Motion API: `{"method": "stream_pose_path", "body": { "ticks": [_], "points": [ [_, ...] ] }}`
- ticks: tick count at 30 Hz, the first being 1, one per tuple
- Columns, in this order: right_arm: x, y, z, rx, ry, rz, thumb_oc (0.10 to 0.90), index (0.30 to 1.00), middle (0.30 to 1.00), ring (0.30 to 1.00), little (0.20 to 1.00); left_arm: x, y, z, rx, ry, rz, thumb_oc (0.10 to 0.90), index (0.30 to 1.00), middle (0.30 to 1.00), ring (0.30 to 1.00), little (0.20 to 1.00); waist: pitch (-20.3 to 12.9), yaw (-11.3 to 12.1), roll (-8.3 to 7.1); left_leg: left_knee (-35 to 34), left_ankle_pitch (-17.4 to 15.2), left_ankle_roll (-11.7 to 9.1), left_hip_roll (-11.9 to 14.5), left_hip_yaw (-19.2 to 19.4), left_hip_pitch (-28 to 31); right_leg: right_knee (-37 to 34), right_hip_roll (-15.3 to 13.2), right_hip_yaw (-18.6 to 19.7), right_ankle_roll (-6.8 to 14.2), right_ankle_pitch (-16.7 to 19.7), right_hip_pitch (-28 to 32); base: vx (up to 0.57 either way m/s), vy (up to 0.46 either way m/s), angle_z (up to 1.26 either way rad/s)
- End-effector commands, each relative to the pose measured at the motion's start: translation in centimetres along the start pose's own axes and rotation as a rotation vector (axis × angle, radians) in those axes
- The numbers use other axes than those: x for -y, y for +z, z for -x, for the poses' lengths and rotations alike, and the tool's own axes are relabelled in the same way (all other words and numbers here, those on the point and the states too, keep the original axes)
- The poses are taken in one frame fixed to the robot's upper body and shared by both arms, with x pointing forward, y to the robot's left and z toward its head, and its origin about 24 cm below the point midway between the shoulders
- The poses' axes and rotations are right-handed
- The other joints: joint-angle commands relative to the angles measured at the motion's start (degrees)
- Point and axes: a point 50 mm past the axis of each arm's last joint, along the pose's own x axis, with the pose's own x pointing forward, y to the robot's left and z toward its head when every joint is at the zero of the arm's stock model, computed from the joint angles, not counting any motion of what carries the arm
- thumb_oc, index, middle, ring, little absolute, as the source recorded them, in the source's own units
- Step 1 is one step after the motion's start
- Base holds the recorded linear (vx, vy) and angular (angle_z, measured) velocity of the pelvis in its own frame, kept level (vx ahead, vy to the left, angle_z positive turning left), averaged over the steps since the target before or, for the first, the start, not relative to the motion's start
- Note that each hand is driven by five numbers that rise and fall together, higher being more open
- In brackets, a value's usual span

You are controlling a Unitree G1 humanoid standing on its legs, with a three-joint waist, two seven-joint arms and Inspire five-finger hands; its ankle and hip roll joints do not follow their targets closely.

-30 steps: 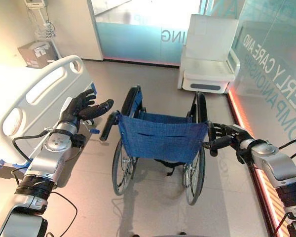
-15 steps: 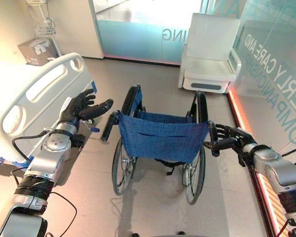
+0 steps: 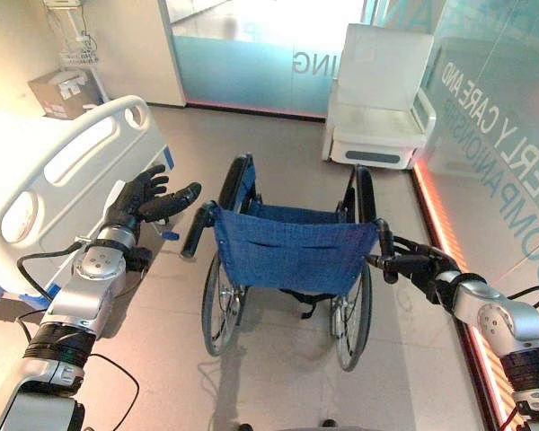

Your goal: Push the wheelchair next to the bed

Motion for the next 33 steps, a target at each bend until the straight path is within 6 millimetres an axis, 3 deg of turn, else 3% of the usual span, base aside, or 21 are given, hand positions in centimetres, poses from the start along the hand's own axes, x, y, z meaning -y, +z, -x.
{"method": "stream_pose_path", "body": {
  "ticks": [1, 10, 23, 24, 25, 29, 33],
  "points": [
    [-0.5, 4.6, -0.3, 0.149, -0.025, 0.031, 0.800, 0.900, 0.900, 0.900, 0.900, -2.8, 6.5, -1.2, 0.265, 0.121, 0.004, 0.800, 0.900, 0.900, 0.900, 0.900, -1.37, 0.35, 1.56, 0.66, -8.47, 1.32, -4.35, 0.09, 1.92, 1.76, 1.47, -1.71, 0.38, -3.31, 0.17, 0.03, 0.002, 0.05],
    [-1.5, 7.0, -0.4, 0.213, 0.008, 0.135, 0.800, 0.900, 0.900, 0.900, 0.900, -2.6, 6.6, -1.4, 0.256, 0.100, -0.005, 0.800, 0.900, 0.900, 0.900, 0.900, -1.10, 1.62, 1.45, 0.66, -8.37, 1.43, -4.72, -0.96, 1.89, 2.03, 1.20, -2.68, 0.29, -3.56, 0.47, 0.02, -0.002, 0.03],
    [-3.8, 6.4, -1.1, 0.168, 0.172, 0.216, 0.800, 0.900, 0.900, 0.900, 0.900, -2.0, 6.3, -1.4, 0.239, 0.074, -0.002, 0.800, 0.900, 0.900, 0.900, 0.900, -0.51, 3.12, 1.43, 0.66, -8.10, 1.30, -4.82, -0.85, 1.99, 1.97, 0.43, -5.22, 0.46, -3.33, 0.93, 0.02, -0.003, 0.01],
    [-4.0, 6.4, -1.1, 0.171, 0.190, 0.220, 0.703, 0.754, 0.754, 0.754, 0.754, -2.0, 6.4, -1.4, 0.235, 0.070, 0.003, 0.800, 0.900, 0.900, 0.900, 0.900, -0.48, 3.20, 1.44, 0.68, -8.06, 1.27, -4.82, -0.81, 2.00, 2.00, 0.37, -5.38, 0.48, -3.34, 0.98, 0.03, -0.009, 0.01],
    [-4.3, 6.5, -1.2, 0.175, 0.208, 0.241, 0.400, 0.300, 0.300, 0.300, 0.300, -1.9, 6.3, -1.4, 0.227, 0.062, 0.018, 0.800, 0.900, 0.900, 0.900, 0.900, -0.51, 3.36, 1.43, 0.73, -8.08, 1.27, -4.88, -0.73, 2.03, 2.02, 0.28, -5.57, 0.56, -3.36, 1.02, 0.03, -0.010, 0.03],
    [-5.0, 6.9, -1.3, 0.193, 0.241, 0.261, 0.400, 0.300, 0.300, 0.300, 0.300, -1.5, 5.8, -1.5, 0.192, 0.020, 0.082, 0.800, 0.900, 0.900, 0.900, 0.900, -0.47, 3.83, 1.48, 0.85, -8.04, 1.28, -4.89, -0.85, 2.06, 2.17, 0.07, -6.10, 0.56, -3.41, 1.15, 0.02, -0.007, 0.01],
    [-5.7, 6.8, -1.5, 0.186, 0.249, 0.280, 0.400, 0.300, 0.300, 0.300, 0.300, 0.2, 4.7, -1.8, 0.088, -0.109, 0.214, 0.800, 0.900, 0.900, 0.900, 0.900, -0.26, 4.10, 1.69, 1.04, -7.90, 1.30, -4.90, -0.96, 1.91, 2.26, -0.05, -6.41, 0.56, -3.37, 1.16, 0.00, 0.000, 0.00]
  ]
}}
